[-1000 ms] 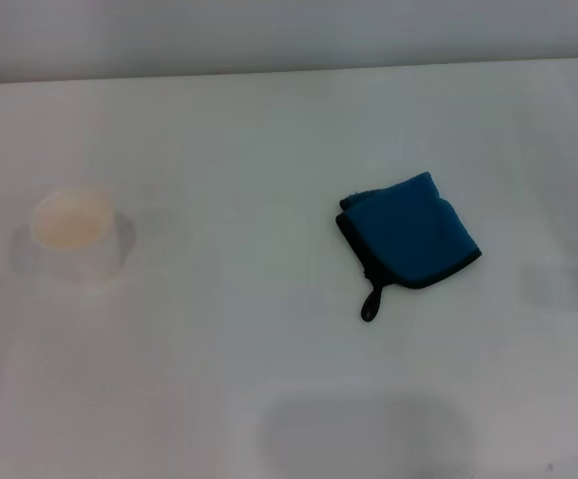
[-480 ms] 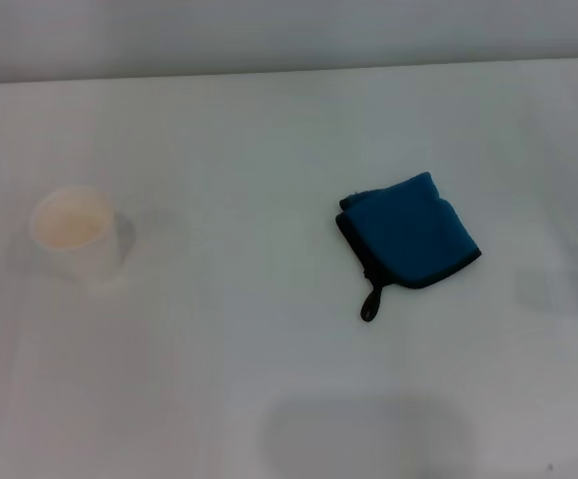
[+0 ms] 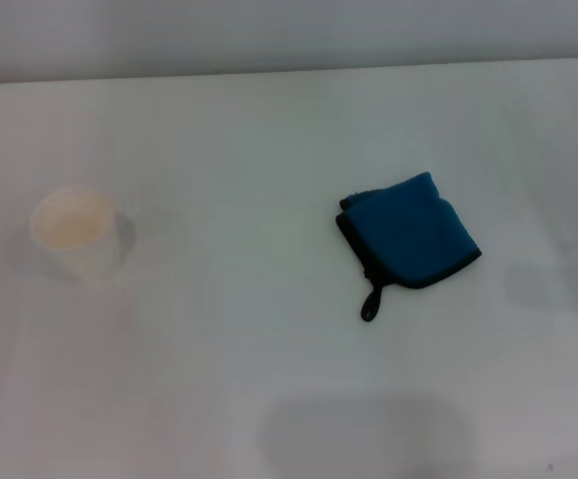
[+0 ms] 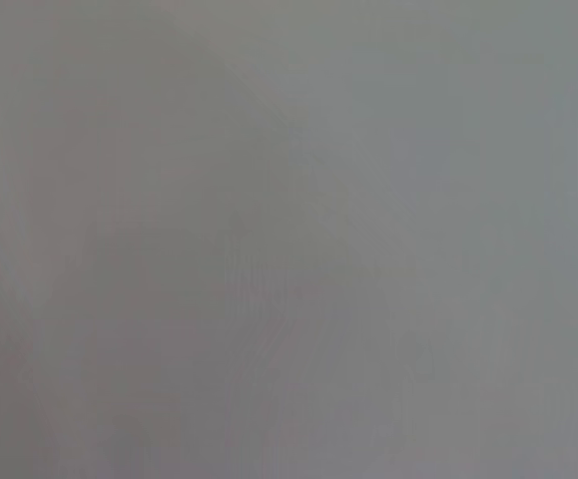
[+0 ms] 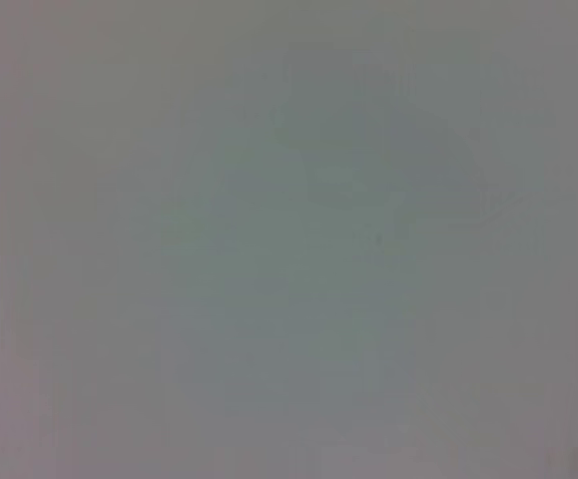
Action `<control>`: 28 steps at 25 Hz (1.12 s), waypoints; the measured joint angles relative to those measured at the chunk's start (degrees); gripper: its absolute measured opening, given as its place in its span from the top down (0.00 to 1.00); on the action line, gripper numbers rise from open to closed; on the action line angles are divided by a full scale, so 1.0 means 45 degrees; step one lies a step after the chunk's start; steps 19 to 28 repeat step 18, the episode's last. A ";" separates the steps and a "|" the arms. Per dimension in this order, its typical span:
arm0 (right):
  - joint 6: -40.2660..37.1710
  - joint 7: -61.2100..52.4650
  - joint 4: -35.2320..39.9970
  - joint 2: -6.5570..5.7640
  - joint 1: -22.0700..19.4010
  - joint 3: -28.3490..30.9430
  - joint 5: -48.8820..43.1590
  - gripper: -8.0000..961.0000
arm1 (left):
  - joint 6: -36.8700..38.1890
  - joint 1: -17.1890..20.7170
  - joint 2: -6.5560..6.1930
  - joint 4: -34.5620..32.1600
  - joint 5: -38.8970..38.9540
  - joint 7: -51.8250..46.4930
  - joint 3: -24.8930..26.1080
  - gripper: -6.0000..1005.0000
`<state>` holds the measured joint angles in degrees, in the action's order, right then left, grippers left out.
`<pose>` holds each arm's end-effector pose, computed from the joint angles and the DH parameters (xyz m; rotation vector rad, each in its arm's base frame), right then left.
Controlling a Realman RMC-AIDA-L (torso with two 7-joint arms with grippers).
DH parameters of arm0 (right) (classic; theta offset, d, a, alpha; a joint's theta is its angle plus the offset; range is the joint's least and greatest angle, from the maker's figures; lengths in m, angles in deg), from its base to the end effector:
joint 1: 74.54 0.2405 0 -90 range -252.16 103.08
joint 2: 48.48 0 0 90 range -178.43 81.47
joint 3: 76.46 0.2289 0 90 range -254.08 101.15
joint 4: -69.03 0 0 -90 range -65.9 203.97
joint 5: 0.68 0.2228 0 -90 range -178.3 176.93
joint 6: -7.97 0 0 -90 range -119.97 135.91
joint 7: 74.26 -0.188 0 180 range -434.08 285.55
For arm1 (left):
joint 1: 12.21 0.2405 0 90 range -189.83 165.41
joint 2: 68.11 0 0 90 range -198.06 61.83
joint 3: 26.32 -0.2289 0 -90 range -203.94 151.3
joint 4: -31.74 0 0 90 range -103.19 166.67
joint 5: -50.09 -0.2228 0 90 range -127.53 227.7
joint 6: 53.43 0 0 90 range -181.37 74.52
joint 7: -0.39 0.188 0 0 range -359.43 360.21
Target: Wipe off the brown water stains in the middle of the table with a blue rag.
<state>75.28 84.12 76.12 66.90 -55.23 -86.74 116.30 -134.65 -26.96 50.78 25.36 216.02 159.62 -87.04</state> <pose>0.4142 0.3279 0.0978 -1.3100 0.6377 0.5567 -0.3658 0.3059 0.0730 -1.2994 -0.5332 -0.7945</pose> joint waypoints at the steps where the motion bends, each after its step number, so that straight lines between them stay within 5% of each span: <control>1: -0.0009 0.0119 -0.0037 -0.0002 -0.0012 0.0001 0.0000 0.10 | 0.0002 -0.0006 0.0000 -0.0006 0.0000 0.0076 0.0003 0.20; 28: -0.0111 0.1220 -0.0300 -0.0008 0.0098 0.0000 0.0000 0.10 | -0.0230 -0.0022 0.0065 0.0078 0.0152 0.0552 0.0132 0.20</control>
